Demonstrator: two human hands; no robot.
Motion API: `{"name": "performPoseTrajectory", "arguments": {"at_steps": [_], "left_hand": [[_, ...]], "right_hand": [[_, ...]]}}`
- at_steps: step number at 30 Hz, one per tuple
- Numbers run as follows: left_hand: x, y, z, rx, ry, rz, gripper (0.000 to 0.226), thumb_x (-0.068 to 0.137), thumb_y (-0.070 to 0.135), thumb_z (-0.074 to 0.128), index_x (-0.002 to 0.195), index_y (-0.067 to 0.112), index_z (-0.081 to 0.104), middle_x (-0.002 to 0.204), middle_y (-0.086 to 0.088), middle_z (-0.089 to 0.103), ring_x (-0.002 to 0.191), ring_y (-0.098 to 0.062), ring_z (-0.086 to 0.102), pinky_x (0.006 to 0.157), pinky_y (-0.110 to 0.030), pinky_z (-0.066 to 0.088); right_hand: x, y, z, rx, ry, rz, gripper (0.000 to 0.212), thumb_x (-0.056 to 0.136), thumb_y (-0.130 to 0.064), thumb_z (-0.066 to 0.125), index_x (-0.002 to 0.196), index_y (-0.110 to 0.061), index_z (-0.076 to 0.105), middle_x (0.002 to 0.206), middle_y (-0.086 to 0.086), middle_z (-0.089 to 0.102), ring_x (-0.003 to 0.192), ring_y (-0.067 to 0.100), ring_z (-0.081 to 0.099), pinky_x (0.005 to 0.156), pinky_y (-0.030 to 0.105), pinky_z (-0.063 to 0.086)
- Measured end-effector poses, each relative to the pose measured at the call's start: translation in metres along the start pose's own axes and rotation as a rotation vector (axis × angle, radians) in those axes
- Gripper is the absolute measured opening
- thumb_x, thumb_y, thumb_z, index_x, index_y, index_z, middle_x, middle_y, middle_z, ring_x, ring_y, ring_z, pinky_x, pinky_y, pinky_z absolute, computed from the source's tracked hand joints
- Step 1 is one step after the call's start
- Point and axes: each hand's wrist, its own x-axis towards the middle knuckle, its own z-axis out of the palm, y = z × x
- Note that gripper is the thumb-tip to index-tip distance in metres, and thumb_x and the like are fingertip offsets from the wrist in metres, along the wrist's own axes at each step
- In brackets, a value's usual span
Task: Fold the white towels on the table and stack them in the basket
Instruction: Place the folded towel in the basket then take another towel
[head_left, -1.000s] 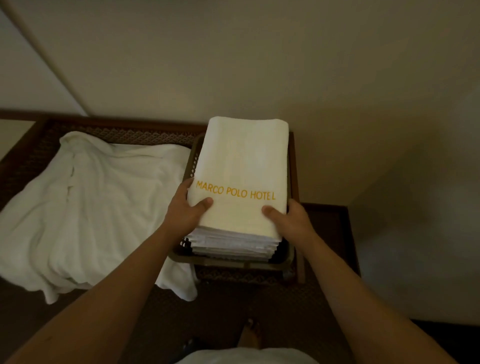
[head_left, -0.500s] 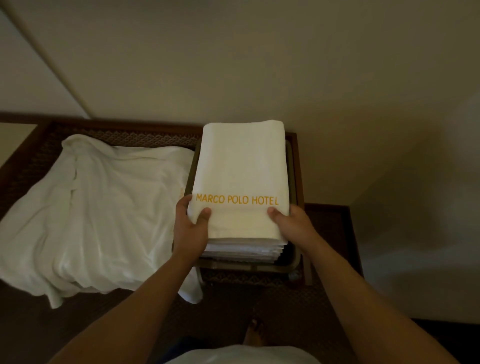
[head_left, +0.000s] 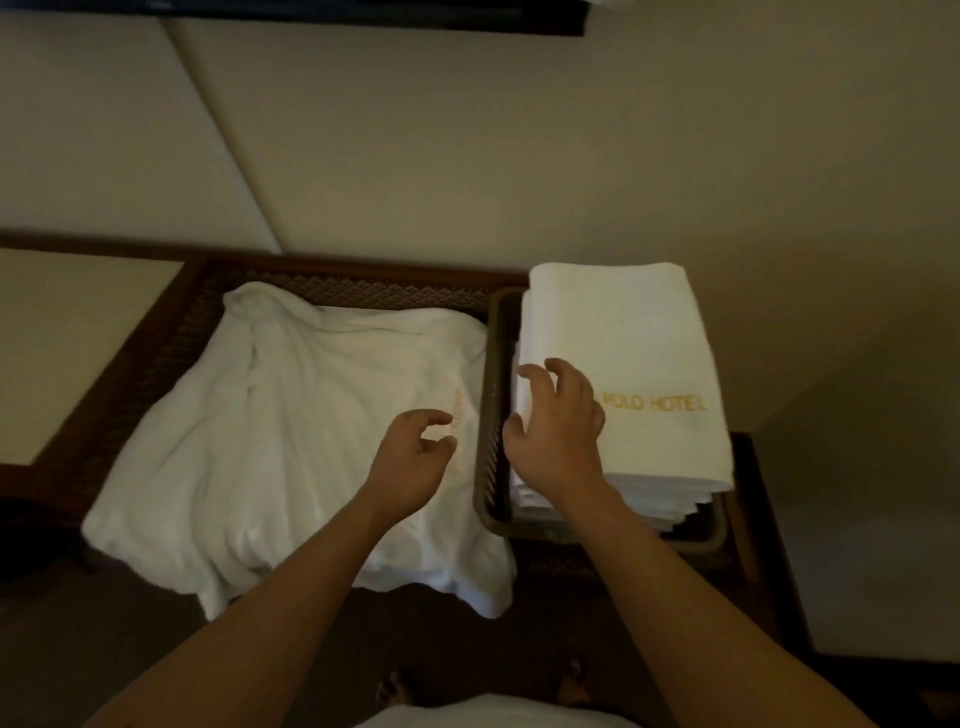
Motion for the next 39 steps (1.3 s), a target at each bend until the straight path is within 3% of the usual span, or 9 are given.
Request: {"name": "performPoseTrajectory", "arguments": {"at_steps": [4, 8, 11, 16, 20, 24, 28, 32, 39], "left_hand": [[-0.004, -0.050, -0.071, -0.007, 0.036, -0.058, 0.026, 0.100, 0.024, 0.061, 0.126, 0.026, 0.064, 0.129, 0.008, 0.054, 0.089, -0.002, 0.063, 0.070, -0.015, 0.045], [-0.011, -0.095, -0.125, -0.002, 0.054, -0.115, 0.023, 0.100, 0.025, 0.061, 0.123, 0.030, 0.064, 0.123, 0.006, 0.060, 0.078, -0.005, 0.062, 0.062, -0.014, 0.042], [-0.009, -0.124, -0.150, -0.012, 0.058, -0.148, 0.022, 0.099, 0.025, 0.061, 0.121, 0.031, 0.065, 0.122, 0.008, 0.061, 0.083, -0.005, 0.064, 0.066, -0.012, 0.042], [0.006, -0.159, -0.160, -0.036, 0.001, -0.211, 0.022, 0.099, 0.025, 0.060, 0.119, 0.033, 0.064, 0.126, 0.007, 0.061, 0.087, -0.007, 0.063, 0.077, -0.021, 0.045], [0.041, -0.172, -0.156, -0.011, -0.066, -0.226, 0.021, 0.101, 0.024, 0.059, 0.120, 0.033, 0.063, 0.129, 0.012, 0.052, 0.094, -0.001, 0.061, 0.071, -0.007, 0.041], [0.092, -0.180, -0.155, 0.037, -0.112, -0.211, 0.020, 0.101, 0.021, 0.059, 0.119, 0.028, 0.065, 0.125, 0.010, 0.055, 0.085, 0.001, 0.061, 0.068, -0.003, 0.041], [0.162, -0.186, -0.159, 0.162, -0.193, -0.132, 0.022, 0.100, 0.018, 0.060, 0.120, 0.024, 0.066, 0.125, 0.008, 0.056, 0.087, 0.000, 0.060, 0.075, -0.003, 0.041], [0.259, -0.193, -0.161, 0.388, -0.300, 0.030, 0.028, 0.096, 0.014, 0.061, 0.123, 0.016, 0.067, 0.132, -0.009, 0.058, 0.109, -0.024, 0.061, 0.101, -0.034, 0.047], [0.374, -0.183, -0.163, 0.941, -0.392, 0.031, 0.051, 0.099, 0.035, 0.052, 0.149, 0.031, 0.045, 0.166, -0.004, 0.018, 0.145, -0.033, 0.027, 0.116, -0.049, 0.028]], "right_hand": [[-0.011, -0.065, 0.057, 0.059, -0.179, -0.068, 0.052, 0.088, -0.026, 0.063, 0.139, -0.028, 0.050, 0.152, 0.001, 0.036, 0.143, 0.024, 0.030, 0.116, 0.051, 0.030], [-0.018, -0.110, 0.106, 0.063, -0.332, -0.075, 0.048, 0.090, -0.029, 0.061, 0.137, -0.031, 0.050, 0.151, -0.003, 0.037, 0.142, 0.022, 0.035, 0.114, 0.052, 0.033], [-0.015, -0.132, 0.133, 0.072, -0.425, -0.059, 0.046, 0.091, -0.028, 0.060, 0.136, -0.032, 0.051, 0.148, -0.006, 0.040, 0.138, 0.020, 0.038, 0.111, 0.049, 0.035], [0.000, -0.142, 0.165, 0.096, -0.505, -0.020, 0.043, 0.092, -0.027, 0.060, 0.134, -0.031, 0.053, 0.143, -0.009, 0.044, 0.131, 0.018, 0.045, 0.108, 0.046, 0.039], [0.024, -0.134, 0.199, 0.084, -0.552, 0.051, 0.042, 0.093, -0.027, 0.062, 0.135, -0.030, 0.053, 0.144, -0.006, 0.046, 0.131, 0.019, 0.048, 0.110, 0.046, 0.040], [0.058, -0.123, 0.241, 0.094, -0.598, 0.121, 0.044, 0.092, -0.027, 0.063, 0.135, -0.028, 0.055, 0.145, -0.004, 0.046, 0.133, 0.022, 0.047, 0.109, 0.046, 0.041], [0.093, -0.113, 0.281, 0.020, -0.561, 0.209, 0.059, 0.094, -0.028, 0.060, 0.150, -0.027, 0.042, 0.162, 0.005, 0.028, 0.149, 0.030, 0.028, 0.117, 0.051, 0.032], [0.112, -0.102, 0.314, -0.107, -0.667, 0.276, 0.074, 0.103, -0.044, 0.043, 0.163, -0.034, 0.000, 0.169, 0.005, -0.020, 0.156, 0.035, -0.010, 0.122, 0.059, 0.005], [0.098, -0.088, 0.337, -0.167, -0.806, 0.266, 0.074, 0.104, -0.049, 0.034, 0.160, -0.035, -0.012, 0.166, 0.001, -0.030, 0.152, 0.037, -0.025, 0.121, 0.065, -0.003]]}}
